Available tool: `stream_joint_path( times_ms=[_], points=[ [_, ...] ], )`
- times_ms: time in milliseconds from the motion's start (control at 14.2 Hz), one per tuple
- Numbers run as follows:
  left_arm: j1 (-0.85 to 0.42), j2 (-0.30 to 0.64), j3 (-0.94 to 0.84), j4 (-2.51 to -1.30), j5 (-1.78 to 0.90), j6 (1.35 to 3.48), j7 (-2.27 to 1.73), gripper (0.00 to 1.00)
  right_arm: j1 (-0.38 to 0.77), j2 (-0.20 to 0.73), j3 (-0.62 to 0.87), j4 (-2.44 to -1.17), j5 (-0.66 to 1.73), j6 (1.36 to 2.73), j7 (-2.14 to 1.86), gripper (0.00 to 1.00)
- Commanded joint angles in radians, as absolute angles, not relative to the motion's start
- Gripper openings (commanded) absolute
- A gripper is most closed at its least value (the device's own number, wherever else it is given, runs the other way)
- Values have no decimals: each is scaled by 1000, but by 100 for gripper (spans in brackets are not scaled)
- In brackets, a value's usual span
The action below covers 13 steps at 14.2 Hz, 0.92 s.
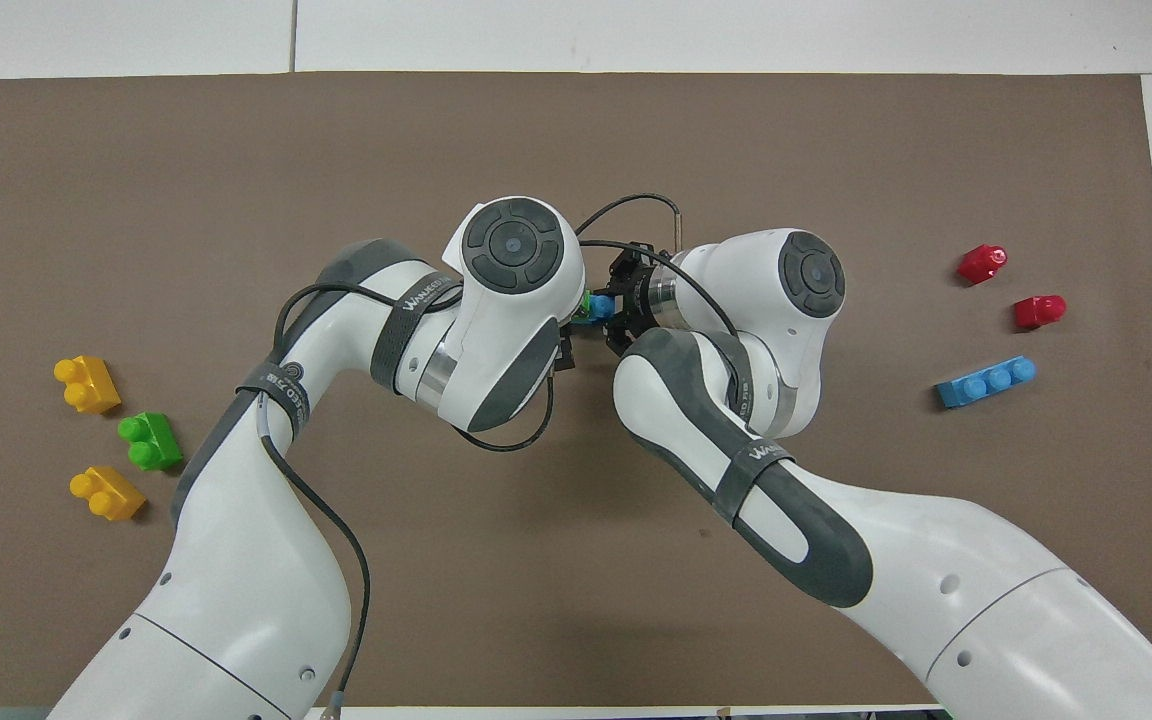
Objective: Remove green block with left arm and hold with right
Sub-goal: 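Pull the green block off with the left gripper while the right gripper holds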
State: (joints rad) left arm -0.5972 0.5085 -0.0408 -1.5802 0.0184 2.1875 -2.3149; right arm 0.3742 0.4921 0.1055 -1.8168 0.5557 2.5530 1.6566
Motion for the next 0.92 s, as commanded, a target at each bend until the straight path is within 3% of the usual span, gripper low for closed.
stream_joint_path(
  times_ms=[0, 564, 846],
  points=[
    [-611, 505, -31, -1589, 40, 2192, -2338, 81, 377, 492, 104, -1825, 586, 2580, 1649, 0],
    [-609, 505, -32, -1588, 40, 2189, -2332, 0, 379, 494, 104, -1825, 600, 2597, 1641, 0],
    [-598, 480, -34, -1588, 37, 2177, -2329, 0, 380, 495, 104, -1819, 600, 2603, 1637, 0]
  ],
)
